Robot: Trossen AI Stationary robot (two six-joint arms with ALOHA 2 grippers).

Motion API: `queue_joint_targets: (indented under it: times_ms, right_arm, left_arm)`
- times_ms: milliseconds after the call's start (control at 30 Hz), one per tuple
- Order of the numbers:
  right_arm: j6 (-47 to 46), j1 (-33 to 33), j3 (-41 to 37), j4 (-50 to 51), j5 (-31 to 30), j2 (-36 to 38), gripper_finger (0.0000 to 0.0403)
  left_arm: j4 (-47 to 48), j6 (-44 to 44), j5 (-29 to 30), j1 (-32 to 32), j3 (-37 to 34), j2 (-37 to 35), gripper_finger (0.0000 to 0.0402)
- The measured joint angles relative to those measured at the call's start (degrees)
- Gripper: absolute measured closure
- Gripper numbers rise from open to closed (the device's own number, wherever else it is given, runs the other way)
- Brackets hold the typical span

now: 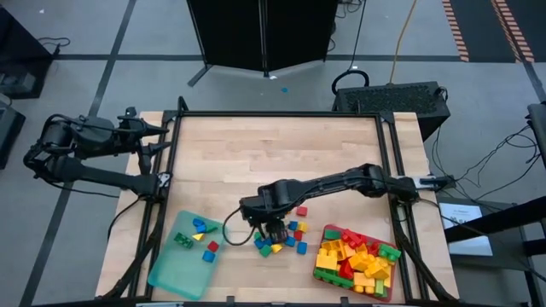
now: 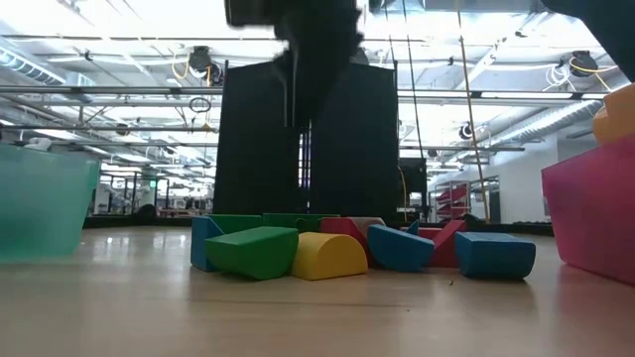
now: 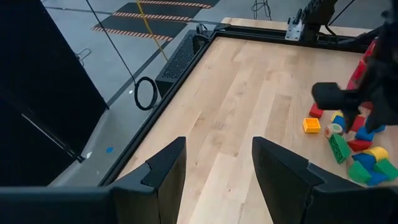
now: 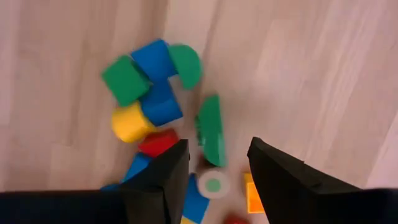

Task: Sort blocks by size
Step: Put the 4-stud green game piece into the blue bin

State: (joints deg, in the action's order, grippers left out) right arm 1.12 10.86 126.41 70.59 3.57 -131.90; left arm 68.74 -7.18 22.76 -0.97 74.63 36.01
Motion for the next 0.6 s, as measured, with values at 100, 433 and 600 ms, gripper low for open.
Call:
queue_joint_targets:
  times_ms: [100,433,600]
  right_arm:
    - [-0.4,-0.3,-4.9,-3.4,2.1,0.1,0.0241]
    - [0.3,1.8,-12.3,-14.4,1.9,0.1,0.0241]
    - [-0.6,1.1,-18.2,-18.9,-0.7,0.1,0.0240]
  left_arm:
    - [0.9,0.0,0.0,0.0,0.0,0.0,0.0214]
    - [1.3,0.1,0.0,0.0,0.0,0.0,0.0214]
    - [1.2,0.1,0.0,0.0,0.0,0.0,0.0214]
